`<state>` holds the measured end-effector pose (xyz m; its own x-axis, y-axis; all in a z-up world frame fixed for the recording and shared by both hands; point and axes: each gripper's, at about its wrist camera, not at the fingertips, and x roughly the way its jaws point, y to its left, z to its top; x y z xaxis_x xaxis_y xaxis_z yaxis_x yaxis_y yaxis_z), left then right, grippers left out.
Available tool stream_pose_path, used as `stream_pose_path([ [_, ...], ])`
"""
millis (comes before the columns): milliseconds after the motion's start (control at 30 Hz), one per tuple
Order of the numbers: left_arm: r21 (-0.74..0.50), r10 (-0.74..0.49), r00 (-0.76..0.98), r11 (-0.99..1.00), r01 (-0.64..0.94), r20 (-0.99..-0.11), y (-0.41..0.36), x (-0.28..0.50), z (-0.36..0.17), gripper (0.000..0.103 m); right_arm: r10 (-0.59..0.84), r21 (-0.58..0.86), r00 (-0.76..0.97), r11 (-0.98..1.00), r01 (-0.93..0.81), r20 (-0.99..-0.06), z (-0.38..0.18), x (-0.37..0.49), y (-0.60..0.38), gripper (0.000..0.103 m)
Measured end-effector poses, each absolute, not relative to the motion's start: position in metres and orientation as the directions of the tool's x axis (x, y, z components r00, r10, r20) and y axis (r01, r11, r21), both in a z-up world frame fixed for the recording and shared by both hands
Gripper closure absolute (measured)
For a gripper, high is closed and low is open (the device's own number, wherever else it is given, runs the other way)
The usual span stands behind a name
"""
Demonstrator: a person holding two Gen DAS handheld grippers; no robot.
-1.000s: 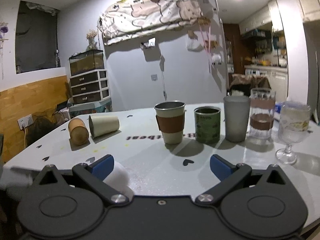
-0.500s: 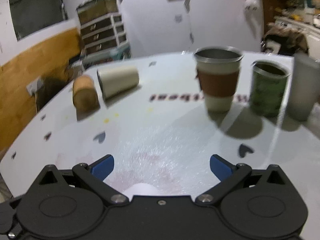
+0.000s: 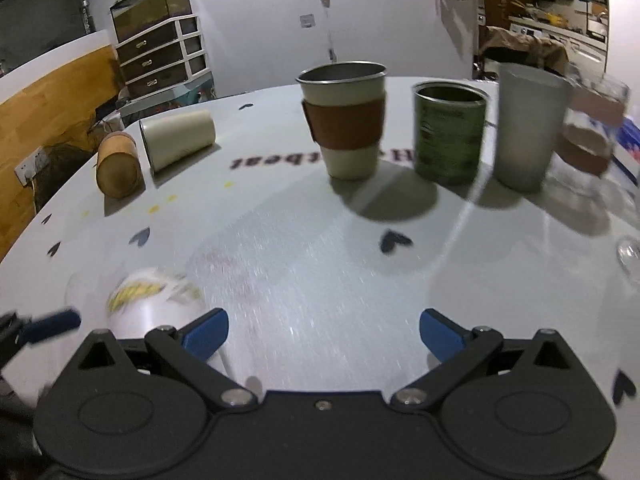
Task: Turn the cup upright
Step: 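Grasp the white paper cup with the right tool while the left tool opens and releases it, then turn the cup upright with the right tool and set it beside the glass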
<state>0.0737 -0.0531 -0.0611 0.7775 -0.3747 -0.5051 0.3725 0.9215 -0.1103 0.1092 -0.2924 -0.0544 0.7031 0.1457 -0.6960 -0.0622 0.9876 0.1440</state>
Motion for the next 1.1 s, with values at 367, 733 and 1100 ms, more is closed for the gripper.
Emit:
stream_pose_path([
  [367,-0.147,-0.37,0.791,0.928,0.343,-0.486,-0.046,0.074,-0.064,0.019,0.168,0.235,0.727,0.972,-0.009,-0.666,-0.043,0.086,-0.309,0.001],
  [733,-0.162,-0.383,0.79,0.923,0.349,-0.479,-0.04,0.06,-0.067,0.019,0.411,0.455,0.471,0.89,-0.023,-0.78,-0.037,0.168,-0.284,0.008],
  [1100,-0.17,-0.385,0.791,0.922,0.347,-0.475,-0.036,0.057,-0.067,0.019,0.373,0.373,0.414,0.924,-0.085,-0.83,-0.029,0.161,-0.295,0.036],
])
